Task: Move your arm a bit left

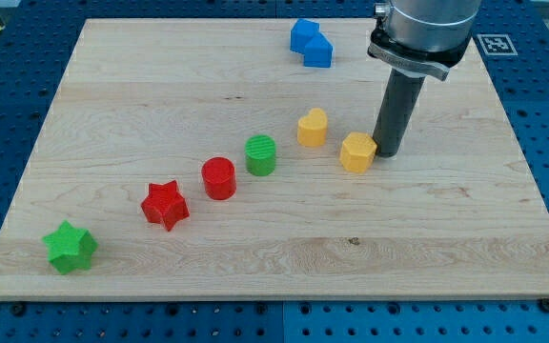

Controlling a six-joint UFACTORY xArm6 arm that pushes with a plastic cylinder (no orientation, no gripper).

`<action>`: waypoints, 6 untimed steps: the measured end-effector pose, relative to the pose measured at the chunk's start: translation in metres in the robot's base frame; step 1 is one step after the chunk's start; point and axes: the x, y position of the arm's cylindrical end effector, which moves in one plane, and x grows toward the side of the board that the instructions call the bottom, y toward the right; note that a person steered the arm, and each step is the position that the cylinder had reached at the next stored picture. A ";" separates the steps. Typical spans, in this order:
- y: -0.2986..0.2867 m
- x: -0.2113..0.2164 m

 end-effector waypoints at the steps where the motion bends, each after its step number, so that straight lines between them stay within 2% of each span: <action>1: 0.007 0.003; 3: 0.030 0.043; 6: -0.089 0.051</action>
